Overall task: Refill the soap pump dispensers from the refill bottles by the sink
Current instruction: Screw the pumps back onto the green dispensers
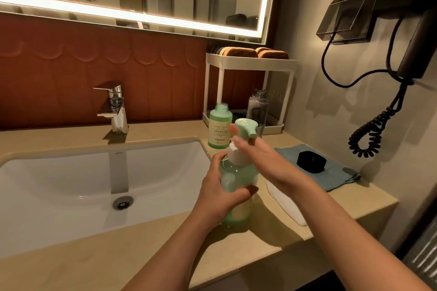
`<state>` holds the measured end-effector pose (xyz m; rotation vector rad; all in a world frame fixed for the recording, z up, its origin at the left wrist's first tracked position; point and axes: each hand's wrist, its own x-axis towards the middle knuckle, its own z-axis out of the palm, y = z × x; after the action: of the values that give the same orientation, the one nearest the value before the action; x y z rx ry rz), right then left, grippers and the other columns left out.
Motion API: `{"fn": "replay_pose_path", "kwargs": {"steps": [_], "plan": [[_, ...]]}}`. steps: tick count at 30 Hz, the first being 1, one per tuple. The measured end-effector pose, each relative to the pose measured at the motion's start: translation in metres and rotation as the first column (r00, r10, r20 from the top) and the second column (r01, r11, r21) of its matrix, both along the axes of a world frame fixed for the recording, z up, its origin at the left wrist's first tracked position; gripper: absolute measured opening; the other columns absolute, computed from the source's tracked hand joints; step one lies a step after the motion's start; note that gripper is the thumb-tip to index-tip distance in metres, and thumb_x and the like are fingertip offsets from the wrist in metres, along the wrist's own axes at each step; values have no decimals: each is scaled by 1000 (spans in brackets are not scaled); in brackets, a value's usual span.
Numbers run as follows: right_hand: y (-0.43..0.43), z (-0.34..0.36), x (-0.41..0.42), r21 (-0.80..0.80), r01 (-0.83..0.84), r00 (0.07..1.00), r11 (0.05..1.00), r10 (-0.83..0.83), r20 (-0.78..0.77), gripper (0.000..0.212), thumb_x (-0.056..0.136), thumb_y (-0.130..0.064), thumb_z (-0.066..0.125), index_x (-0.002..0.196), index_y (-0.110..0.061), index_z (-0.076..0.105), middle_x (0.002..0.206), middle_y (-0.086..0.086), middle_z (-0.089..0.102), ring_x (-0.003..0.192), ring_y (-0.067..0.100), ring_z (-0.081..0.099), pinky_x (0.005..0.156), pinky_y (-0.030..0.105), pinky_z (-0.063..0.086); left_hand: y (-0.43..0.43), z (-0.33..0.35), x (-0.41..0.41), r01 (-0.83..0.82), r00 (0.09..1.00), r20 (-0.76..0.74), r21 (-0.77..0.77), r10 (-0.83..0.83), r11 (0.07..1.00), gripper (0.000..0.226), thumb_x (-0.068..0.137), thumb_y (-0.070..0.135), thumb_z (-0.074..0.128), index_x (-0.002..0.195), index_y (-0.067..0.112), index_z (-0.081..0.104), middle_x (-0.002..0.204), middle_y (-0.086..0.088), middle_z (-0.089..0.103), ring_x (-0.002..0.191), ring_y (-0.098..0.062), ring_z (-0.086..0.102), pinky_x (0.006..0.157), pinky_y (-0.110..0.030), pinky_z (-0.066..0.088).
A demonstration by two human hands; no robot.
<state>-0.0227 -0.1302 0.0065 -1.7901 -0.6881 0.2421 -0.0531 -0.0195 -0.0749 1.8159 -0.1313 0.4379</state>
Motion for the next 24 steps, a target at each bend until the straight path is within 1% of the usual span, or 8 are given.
{"fn": "replay_pose_path", "kwargs": {"steps": [3,6,8,11,14,17,20,24], "plan": [[-17,0,2,-38,-102,995,994,101,-22,30,93,-32,48,123,-34,49,116,-23,53,104,-8,47,81,15,37,1,1,-2,9,1000,7,-6,-9,1000,73,61,33,75,119,46,32,115,17,50,107,-9,51,91,-28,46],[-15,6,4,-48,13,991,999,-6,137,34,76,-34,67,108,-26,61,107,-15,64,102,-2,56,87,20,42,0,2,-1,15,1000,-5,-5,-15,1000,70,66,28,77,114,52,32,113,22,48,107,-6,50,91,-25,45],[-8,13,5,-39,116,971,993,-105,217,28,70,-29,76,95,-25,64,95,-14,66,92,-1,59,78,17,45,-1,1,0,10,1000,-12,4,-10,1000,70,71,23,77,112,54,30,112,25,46,106,-5,49,89,-19,43],[2,12,10,-68,200,930,977,-167,326,26,67,-30,81,82,-27,59,85,-11,66,84,2,61,69,17,47,-1,0,-1,6,1000,-21,1,-6,1000,75,71,23,77,119,49,26,120,15,48,112,-8,48,92,-23,43],[0,7,17,-90,-3,987,996,18,163,28,68,-24,81,85,-26,58,95,-6,65,93,6,60,78,20,49,0,0,0,33,999,-33,-17,-33,999,72,65,31,79,118,48,33,121,14,50,114,-11,49,91,-24,45],[-7,5,19,-120,-170,982,978,178,60,22,72,-16,75,89,-25,64,111,-12,66,113,2,55,93,21,44,2,0,1,83,994,-70,-6,-83,997,78,63,38,79,128,41,36,123,14,51,115,-11,50,93,-27,47],[-4,2,14,-37,-98,992,995,100,78,19,76,-7,73,77,-24,66,98,-3,70,109,9,59,89,28,44,2,0,1,90,993,-78,-1,-90,996,73,68,26,80,127,37,38,119,15,53,114,-11,51,91,-23,46],[6,-7,4,67,126,980,990,-134,144,17,75,-8,72,74,-21,61,89,1,65,91,10,60,70,20,44,-3,0,1,8,999,-46,32,-7,999,80,67,21,80,130,36,34,122,12,53,116,-11,51,100,-37,46]]}}
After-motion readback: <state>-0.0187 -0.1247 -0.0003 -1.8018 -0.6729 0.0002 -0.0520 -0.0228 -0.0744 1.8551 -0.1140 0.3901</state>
